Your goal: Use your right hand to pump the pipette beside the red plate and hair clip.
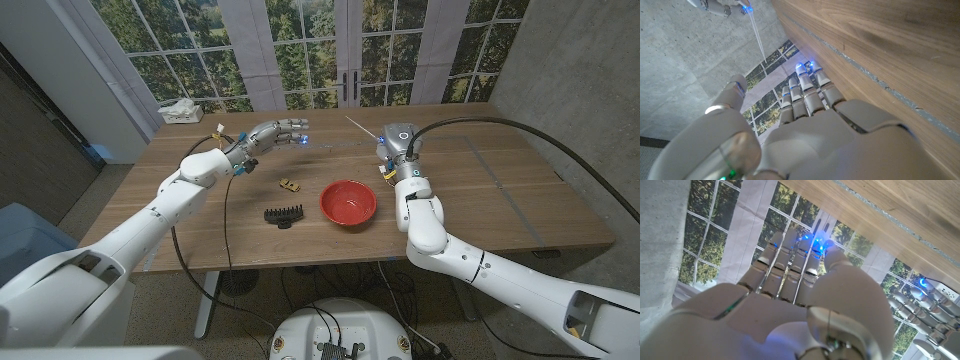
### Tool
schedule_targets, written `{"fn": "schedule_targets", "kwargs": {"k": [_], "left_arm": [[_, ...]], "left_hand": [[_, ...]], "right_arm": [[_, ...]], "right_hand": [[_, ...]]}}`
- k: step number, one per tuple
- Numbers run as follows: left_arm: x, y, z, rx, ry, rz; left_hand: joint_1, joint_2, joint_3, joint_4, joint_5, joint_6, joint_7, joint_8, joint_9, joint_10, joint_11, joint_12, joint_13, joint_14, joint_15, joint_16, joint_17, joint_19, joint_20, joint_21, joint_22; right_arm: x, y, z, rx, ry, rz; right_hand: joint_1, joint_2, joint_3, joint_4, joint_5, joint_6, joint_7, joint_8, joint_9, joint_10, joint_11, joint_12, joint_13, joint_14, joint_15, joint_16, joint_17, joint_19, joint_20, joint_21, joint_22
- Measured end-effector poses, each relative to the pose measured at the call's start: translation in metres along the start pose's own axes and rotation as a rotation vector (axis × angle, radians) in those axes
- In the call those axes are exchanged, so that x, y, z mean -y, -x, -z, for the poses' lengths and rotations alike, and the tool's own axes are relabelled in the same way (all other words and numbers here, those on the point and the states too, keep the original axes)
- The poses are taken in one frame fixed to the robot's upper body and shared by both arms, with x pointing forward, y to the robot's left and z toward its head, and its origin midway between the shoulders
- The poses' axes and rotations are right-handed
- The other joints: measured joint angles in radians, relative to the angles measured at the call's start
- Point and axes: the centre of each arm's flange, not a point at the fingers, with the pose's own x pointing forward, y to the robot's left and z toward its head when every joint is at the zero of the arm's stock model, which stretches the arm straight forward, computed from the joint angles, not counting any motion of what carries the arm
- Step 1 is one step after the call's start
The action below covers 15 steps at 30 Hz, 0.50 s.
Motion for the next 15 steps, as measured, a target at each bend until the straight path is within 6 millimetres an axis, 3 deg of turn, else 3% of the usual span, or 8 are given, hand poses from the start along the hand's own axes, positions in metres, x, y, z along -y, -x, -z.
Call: {"fn": "schedule_targets", "kwargs": {"k": [15], "left_arm": [[0.012, -0.014, -0.007, 0.031, 0.052, 0.029]], "left_hand": [[0.037, -0.013, -0.019, 0.003, 0.000, 0.041, 0.009, 0.000, 0.000, 0.061, -0.003, 0.015, 0.004, 0.051, -0.006, 0.031, 0.014, 0.043, -0.007, 0.019, 0.005]], "right_arm": [[0.008, 0.001, -0.009, 0.049, -0.013, 0.034]], "right_hand": [[0.000, 0.000, 0.000, 0.000, 0.000, 0.000, 0.000, 0.004, -0.001, 0.000, 0.000, 0.000, 0.009, 0.000, 0.000, -0.004, 0.005, 0.000, 0.000, 0.000, 0.000]]}}
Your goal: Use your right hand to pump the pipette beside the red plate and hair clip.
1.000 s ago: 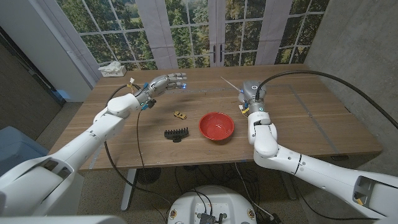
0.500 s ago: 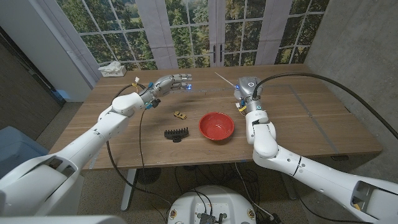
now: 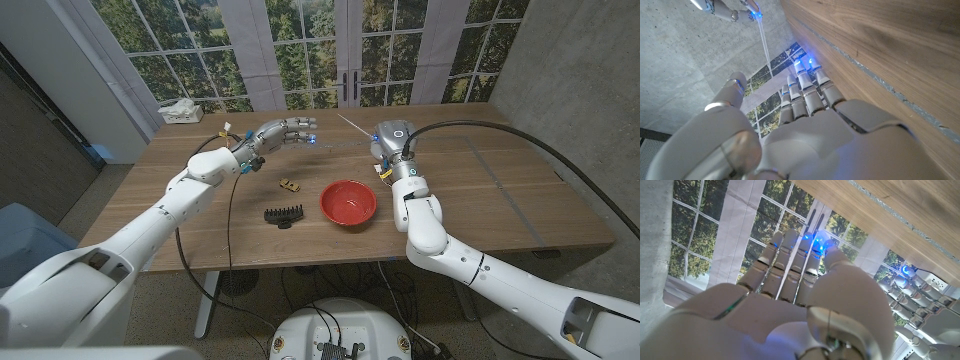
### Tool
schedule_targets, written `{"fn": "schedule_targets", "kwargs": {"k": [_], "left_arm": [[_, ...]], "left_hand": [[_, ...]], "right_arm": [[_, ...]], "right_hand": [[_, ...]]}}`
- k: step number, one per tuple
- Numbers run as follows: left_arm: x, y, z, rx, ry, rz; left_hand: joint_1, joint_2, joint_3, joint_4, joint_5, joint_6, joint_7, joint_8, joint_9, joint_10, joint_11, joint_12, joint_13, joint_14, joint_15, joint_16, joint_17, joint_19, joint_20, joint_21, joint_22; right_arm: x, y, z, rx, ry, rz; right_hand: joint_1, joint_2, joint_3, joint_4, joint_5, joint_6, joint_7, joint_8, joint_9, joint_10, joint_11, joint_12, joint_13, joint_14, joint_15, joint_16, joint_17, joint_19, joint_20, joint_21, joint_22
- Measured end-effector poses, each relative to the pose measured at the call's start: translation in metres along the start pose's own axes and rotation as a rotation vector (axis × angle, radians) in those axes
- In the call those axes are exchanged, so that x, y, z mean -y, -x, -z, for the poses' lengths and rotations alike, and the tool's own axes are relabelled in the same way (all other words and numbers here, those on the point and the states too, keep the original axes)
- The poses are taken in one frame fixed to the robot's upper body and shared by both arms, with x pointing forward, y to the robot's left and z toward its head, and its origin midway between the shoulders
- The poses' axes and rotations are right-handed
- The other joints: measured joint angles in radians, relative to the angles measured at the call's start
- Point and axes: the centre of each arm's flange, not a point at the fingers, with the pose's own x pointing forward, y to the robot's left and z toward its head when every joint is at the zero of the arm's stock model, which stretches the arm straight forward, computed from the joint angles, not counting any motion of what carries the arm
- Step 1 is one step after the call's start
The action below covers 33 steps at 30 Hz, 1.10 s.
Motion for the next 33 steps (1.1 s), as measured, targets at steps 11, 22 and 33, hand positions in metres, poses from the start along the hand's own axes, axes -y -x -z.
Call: {"fn": "schedule_targets", "kwargs": {"k": [11, 22, 33], "left_arm": [[0.008, -0.010, -0.001, 0.014, 0.045, 0.006], [0.015, -0.020, -0.005, 0.017, 0.040, 0.006], [0.019, -0.031, -0.003, 0.020, 0.085, 0.039]], "left_hand": [[0.058, 0.005, -0.007, -0.007, 0.000, 0.026, 0.006, 0.000, 0.000, 0.052, -0.020, 0.009, 0.000, 0.031, -0.004, 0.018, 0.014, 0.027, -0.005, 0.014, 0.000], [0.103, -0.003, -0.008, -0.008, 0.000, 0.045, 0.003, 0.000, 0.000, 0.073, -0.034, 0.015, 0.000, 0.050, -0.004, 0.034, 0.018, 0.041, -0.012, 0.022, 0.000], [0.134, 0.002, -0.022, 0.000, 0.000, 0.070, 0.006, 0.000, 0.000, 0.118, -0.042, 0.023, 0.000, 0.080, -0.006, 0.062, 0.036, 0.062, -0.017, 0.037, 0.005]], "right_arm": [[0.005, 0.002, -0.008, 0.045, -0.005, 0.025], [0.010, 0.002, -0.015, 0.072, -0.017, 0.048], [0.015, 0.000, -0.026, 0.113, -0.033, 0.086]], "right_hand": [[0.000, 0.000, 0.000, 0.000, 0.000, -0.004, -0.004, 0.000, 0.001, 0.000, 0.000, 0.000, 0.005, 0.007, -0.007, -0.004, 0.005, -0.001, -0.001, 0.009, 0.000], [0.000, 0.000, 0.000, 0.000, 0.000, -0.004, -0.004, 0.004, 0.001, 0.004, -0.004, 0.000, 0.010, 0.007, -0.007, -0.004, 0.005, -0.004, -0.004, 0.010, -0.003], [0.000, 0.000, 0.000, 0.000, 0.000, -0.004, -0.004, 0.008, 0.000, 0.004, -0.004, 0.000, 0.015, 0.007, -0.007, -0.011, 0.009, -0.004, -0.004, 0.017, -0.002]]}}
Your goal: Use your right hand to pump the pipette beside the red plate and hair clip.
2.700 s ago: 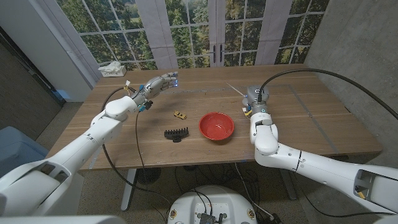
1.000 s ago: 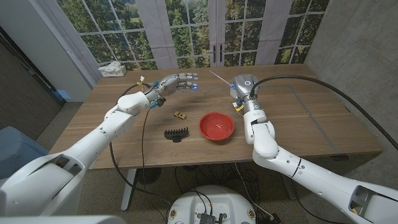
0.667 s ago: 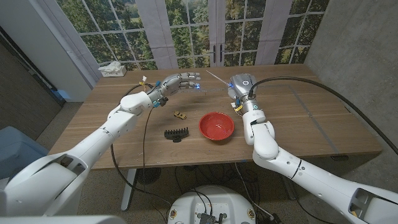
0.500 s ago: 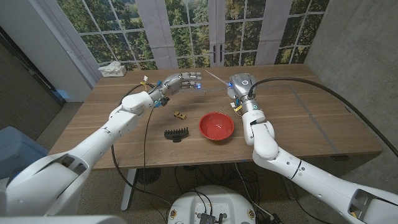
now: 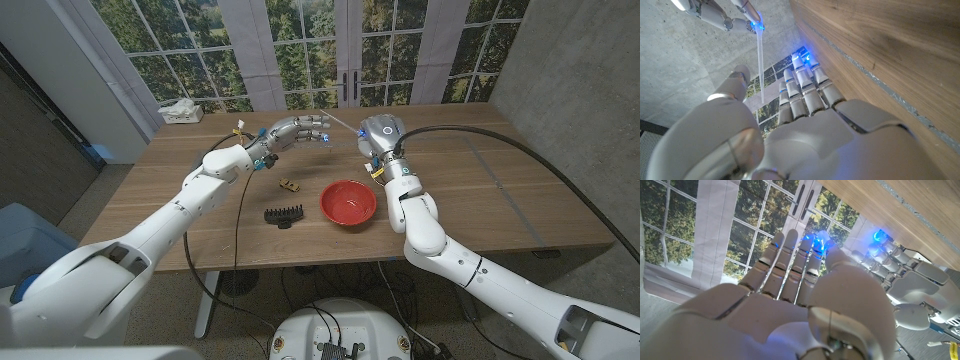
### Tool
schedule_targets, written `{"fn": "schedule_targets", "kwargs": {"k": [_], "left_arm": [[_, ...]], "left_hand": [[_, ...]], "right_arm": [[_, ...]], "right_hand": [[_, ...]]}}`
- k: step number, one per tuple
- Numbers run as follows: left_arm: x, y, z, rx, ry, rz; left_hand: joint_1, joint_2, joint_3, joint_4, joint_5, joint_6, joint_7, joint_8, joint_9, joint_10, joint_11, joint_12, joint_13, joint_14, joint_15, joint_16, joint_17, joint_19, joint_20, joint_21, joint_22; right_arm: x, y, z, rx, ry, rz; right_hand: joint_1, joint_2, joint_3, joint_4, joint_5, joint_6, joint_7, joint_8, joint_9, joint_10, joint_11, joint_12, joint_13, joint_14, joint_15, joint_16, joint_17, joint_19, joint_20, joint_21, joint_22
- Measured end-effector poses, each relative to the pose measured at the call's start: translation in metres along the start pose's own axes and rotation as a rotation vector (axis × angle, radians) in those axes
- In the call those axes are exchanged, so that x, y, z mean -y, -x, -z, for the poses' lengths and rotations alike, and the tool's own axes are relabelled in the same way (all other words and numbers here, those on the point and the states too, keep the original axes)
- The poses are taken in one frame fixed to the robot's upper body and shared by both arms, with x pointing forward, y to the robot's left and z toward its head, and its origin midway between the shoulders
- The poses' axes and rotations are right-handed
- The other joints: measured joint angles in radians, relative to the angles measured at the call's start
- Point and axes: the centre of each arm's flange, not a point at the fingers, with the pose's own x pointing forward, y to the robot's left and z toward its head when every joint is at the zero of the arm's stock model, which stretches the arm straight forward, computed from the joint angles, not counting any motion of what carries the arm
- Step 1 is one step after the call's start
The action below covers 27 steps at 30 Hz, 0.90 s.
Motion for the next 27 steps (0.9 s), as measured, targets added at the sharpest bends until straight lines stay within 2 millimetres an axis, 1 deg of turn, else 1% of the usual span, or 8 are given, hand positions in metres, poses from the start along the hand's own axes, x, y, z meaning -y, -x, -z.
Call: {"fn": "schedule_targets", "kwargs": {"k": [3, 6, 11, 15, 17, 20, 22, 27], "left_arm": [[0.001, -0.002, 0.001, 0.002, 0.017, 0.012], [0.001, -0.005, 0.001, 0.004, 0.031, 0.020], [0.003, -0.008, 0.001, 0.009, 0.056, 0.038], [0.003, -0.011, 0.001, 0.015, 0.071, 0.048], [0.004, -0.012, 0.001, 0.016, 0.075, 0.053], [0.005, -0.014, 0.001, 0.018, 0.081, 0.057], [0.005, -0.015, 0.001, 0.018, 0.083, 0.059], [0.006, -0.016, 0.000, 0.020, 0.085, 0.063]], "left_hand": [[0.008, 0.001, 0.000, 0.000, 0.000, 0.005, 0.005, 0.000, 0.002, 0.007, 0.003, 0.006, 0.000, 0.006, -0.004, 0.005, 0.004, 0.005, -0.005, 0.000, 0.000], [0.016, 0.001, -0.010, 0.001, 0.000, 0.017, 0.007, 0.000, 0.005, 0.023, 0.019, 0.006, 0.003, 0.011, 0.000, 0.015, 0.010, 0.013, -0.004, 0.008, 0.000], [0.023, 0.008, -0.016, 0.003, 0.000, 0.019, 0.009, -0.001, 0.005, 0.035, 0.029, 0.013, 0.005, 0.029, -0.004, 0.031, 0.023, 0.026, -0.007, 0.017, 0.001], [0.041, 0.015, -0.022, 0.005, 0.000, 0.036, 0.018, -0.003, 0.005, 0.064, 0.019, 0.024, 0.010, 0.051, -0.010, 0.053, 0.036, 0.042, -0.012, 0.029, 0.005], [0.052, 0.024, -0.026, 0.001, 0.000, 0.048, 0.016, -0.003, 0.005, 0.078, 0.014, 0.028, 0.014, 0.061, -0.011, 0.061, 0.042, 0.048, -0.012, 0.033, 0.005], [0.076, 0.036, -0.026, 0.001, 0.000, 0.061, 0.021, -0.003, 0.005, 0.089, 0.013, 0.032, 0.015, 0.063, -0.013, 0.071, 0.051, 0.057, -0.015, 0.036, 0.005], [0.084, 0.039, -0.026, 0.001, 0.002, 0.072, 0.021, -0.003, 0.005, 0.102, 0.014, 0.036, 0.019, 0.072, -0.011, 0.078, 0.058, 0.063, -0.016, 0.046, 0.006], [0.132, 0.055, -0.022, -0.003, 0.005, 0.109, 0.012, 0.003, 0.005, 0.131, 0.001, 0.047, 0.023, 0.089, -0.018, 0.097, 0.073, 0.086, -0.024, 0.064, 0.009]], "right_arm": [[0.001, -0.001, -0.003, 0.010, -0.004, 0.007], [0.001, -0.001, -0.004, 0.017, -0.006, 0.013], [0.003, -0.002, -0.008, 0.028, -0.010, 0.023], [0.004, -0.002, -0.011, 0.043, -0.013, 0.034], [0.005, -0.003, -0.012, 0.047, -0.014, 0.036], [0.006, -0.003, -0.015, 0.058, -0.015, 0.041], [0.006, -0.003, -0.016, 0.063, -0.015, 0.043], [0.007, -0.003, -0.020, 0.081, -0.016, 0.047]], "right_hand": [[0.000, 0.000, 0.000, 0.000, 0.000, 0.000, 0.000, 0.000, 0.000, 0.000, 0.000, 0.000, 0.002, 0.000, 0.000, 0.000, 0.000, 0.000, 0.000, 0.000, 0.000], [0.005, -0.005, 0.000, 0.000, 0.000, 0.000, 0.000, 0.000, 0.000, 0.000, 0.000, 0.000, 0.004, 0.000, 0.000, 0.000, 0.000, 0.000, 0.000, 0.003, 0.000], [0.005, -0.005, 0.000, 0.000, 0.000, 0.000, 0.000, 0.000, 0.000, 0.000, 0.000, 0.000, 0.004, 0.000, 0.000, 0.000, 0.005, 0.000, 0.000, 0.004, 0.000], [0.005, -0.005, 0.000, 0.000, 0.000, 0.000, 0.000, 0.000, 0.000, 0.000, 0.000, 0.000, 0.009, 0.000, 0.000, 0.000, 0.005, 0.000, 0.000, 0.008, 0.000], [0.005, -0.005, 0.000, 0.000, 0.000, 0.000, 0.000, 0.000, 0.000, 0.000, 0.000, 0.000, 0.009, 0.000, 0.000, 0.000, 0.005, 0.000, 0.000, 0.008, 0.000], [0.005, -0.005, 0.000, 0.000, 0.000, -0.004, -0.003, 0.004, 0.001, 0.000, 0.000, 0.000, 0.009, 0.000, 0.000, -0.008, 0.005, 0.000, 0.000, 0.008, 0.000], [0.005, -0.005, 0.000, 0.000, 0.000, -0.004, -0.004, 0.004, 0.001, 0.000, 0.000, 0.000, 0.009, 0.000, 0.000, -0.008, 0.005, 0.000, 0.000, 0.008, 0.000], [0.005, -0.005, 0.000, 0.000, 0.000, -0.004, -0.004, 0.004, 0.001, 0.000, 0.000, 0.000, 0.011, 0.002, 0.002, -0.008, 0.009, 0.000, 0.000, 0.009, 0.000]]}}
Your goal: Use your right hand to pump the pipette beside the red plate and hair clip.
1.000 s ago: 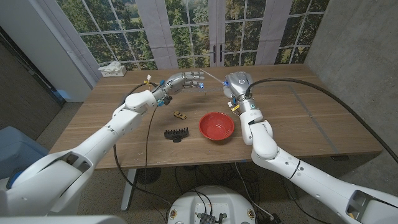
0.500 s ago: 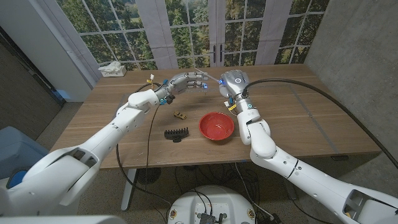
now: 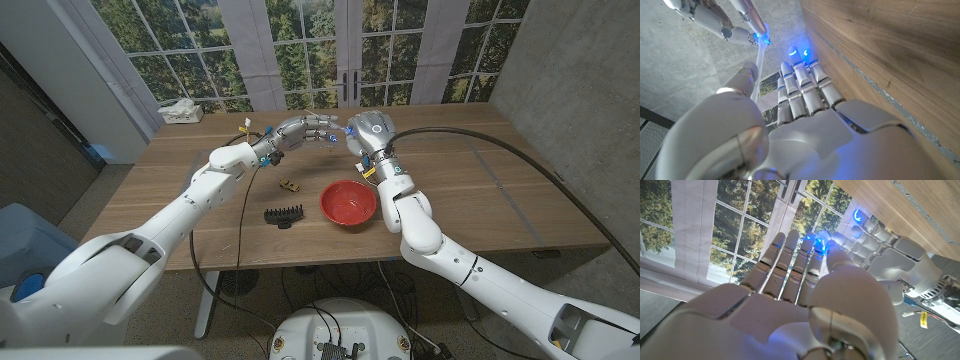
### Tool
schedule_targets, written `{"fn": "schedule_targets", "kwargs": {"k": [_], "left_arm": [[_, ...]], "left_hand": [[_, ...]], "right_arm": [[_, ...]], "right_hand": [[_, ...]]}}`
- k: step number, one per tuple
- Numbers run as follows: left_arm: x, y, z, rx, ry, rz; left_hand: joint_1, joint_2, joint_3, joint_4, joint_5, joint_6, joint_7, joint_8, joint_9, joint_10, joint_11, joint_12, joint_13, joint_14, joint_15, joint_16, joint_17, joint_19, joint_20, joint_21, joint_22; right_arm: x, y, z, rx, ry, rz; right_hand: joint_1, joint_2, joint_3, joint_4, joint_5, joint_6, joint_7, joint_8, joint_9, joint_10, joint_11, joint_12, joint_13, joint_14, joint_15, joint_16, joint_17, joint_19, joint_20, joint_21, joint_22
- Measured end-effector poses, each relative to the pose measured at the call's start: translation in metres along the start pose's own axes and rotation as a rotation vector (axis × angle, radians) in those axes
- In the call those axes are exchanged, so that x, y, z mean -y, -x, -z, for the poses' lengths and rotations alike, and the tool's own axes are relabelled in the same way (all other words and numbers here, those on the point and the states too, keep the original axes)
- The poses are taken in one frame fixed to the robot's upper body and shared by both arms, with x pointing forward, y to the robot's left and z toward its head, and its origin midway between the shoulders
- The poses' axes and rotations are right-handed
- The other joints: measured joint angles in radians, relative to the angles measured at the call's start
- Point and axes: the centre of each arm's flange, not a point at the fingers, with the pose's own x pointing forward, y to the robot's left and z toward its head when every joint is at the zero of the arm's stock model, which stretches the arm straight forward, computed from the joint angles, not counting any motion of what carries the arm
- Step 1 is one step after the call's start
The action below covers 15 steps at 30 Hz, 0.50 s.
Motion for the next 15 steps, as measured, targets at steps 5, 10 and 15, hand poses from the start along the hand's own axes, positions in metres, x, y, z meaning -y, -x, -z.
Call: {"fn": "schedule_targets", "kwargs": {"k": [5, 10, 15], "left_arm": [[-0.0001, -0.0010, -0.0020, 0.001, -0.002, -0.005], [0.0007, -0.0006, -0.0022, -0.002, -0.006, -0.013], [0.0007, -0.0004, -0.0023, -0.004, -0.007, -0.020]], "left_hand": [[0.061, 0.026, 0.006, -0.006, 0.006, 0.050, -0.007, 0.014, 0.005, 0.042, -0.011, 0.021, 0.009, 0.035, -0.006, 0.025, 0.021, 0.022, -0.004, 0.023, 0.005], [0.095, 0.039, 0.009, -0.003, 0.006, 0.094, -0.008, 0.015, 0.005, 0.084, -0.013, 0.047, 0.018, 0.069, -0.019, 0.045, 0.038, 0.050, -0.024, 0.049, 0.009], [0.119, 0.047, 0.009, -0.003, 0.006, 0.135, 0.000, 0.024, 0.009, 0.132, -0.007, 0.079, 0.033, 0.110, -0.031, 0.062, 0.047, 0.070, -0.035, 0.074, 0.014]], "right_arm": [[0.0010, 0.0000, -0.0030, 0.015, 0.001, 0.004], [0.0026, 0.0000, -0.0047, 0.026, 0.002, 0.010], [0.0025, 0.0010, -0.0053, 0.030, 0.005, 0.010]], "right_hand": [[0.000, 0.000, 0.000, 0.000, 0.000, 0.000, 0.000, 0.000, 0.000, 0.000, 0.000, 0.000, 0.002, 0.000, 0.000, 0.000, 0.001, -0.004, 0.004, 0.002, 0.000], [0.000, 0.000, 0.000, 0.000, 0.000, 0.000, 0.000, 0.000, 0.000, 0.004, -0.004, 0.000, 0.002, 0.000, 0.000, 0.000, 0.001, -0.004, 0.004, 0.002, 0.000], [0.000, 0.000, 0.000, 0.000, 0.000, 0.000, 0.000, 0.003, 0.000, 0.004, -0.004, 0.000, 0.007, 0.000, 0.000, 0.000, 0.001, -0.004, 0.003, 0.006, 0.000]]}}
